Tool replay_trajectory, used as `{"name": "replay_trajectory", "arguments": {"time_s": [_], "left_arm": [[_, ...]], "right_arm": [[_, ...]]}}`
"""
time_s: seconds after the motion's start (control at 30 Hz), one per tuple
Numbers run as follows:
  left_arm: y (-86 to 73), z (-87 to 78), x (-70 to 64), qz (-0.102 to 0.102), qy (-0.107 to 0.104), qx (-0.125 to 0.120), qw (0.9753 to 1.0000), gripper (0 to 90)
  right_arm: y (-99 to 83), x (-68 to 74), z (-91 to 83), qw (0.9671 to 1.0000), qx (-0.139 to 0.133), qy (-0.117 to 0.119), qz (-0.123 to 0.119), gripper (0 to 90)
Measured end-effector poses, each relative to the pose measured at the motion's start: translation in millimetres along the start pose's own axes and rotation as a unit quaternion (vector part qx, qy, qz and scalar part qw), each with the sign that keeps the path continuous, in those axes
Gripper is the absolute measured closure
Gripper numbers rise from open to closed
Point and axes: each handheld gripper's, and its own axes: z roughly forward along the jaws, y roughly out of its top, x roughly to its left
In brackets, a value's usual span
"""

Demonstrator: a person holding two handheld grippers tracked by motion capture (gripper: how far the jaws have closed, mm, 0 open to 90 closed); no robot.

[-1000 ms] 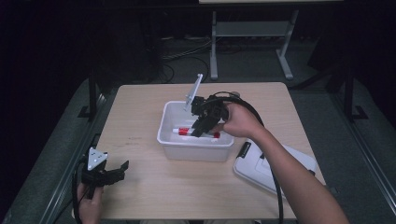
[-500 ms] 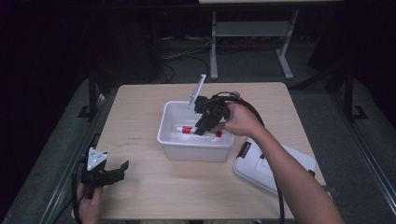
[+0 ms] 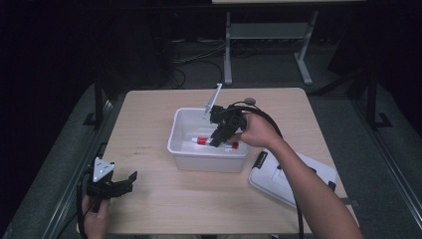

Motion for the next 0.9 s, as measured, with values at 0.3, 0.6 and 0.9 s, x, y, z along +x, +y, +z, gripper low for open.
{"name": "replay_trajectory", "arguments": {"time_s": [0.3, 0.6, 0.9], "left_arm": [[0.1, 0.4, 0.0, 0.001, 0.000, -0.001, 1.0000, 14.2], [0.2, -0.2, 0.2, 0.000, 0.001, -0.001, 1.0000, 14.2], [0.5, -0.1, -0.2, 0.001, 0.001, -0.002, 1.0000, 14.2]], "right_arm": [[-6.7, -4.5, 7.6, 1.0000, 0.001, 0.001, 0.006, 71.2], [-11.8, -7.6, 15.4, 0.9999, 0.000, 0.005, 0.014, 71.1], [-14.6, -10.2, 20.8, 0.9998, -0.001, 0.007, 0.019, 71.1]]}}
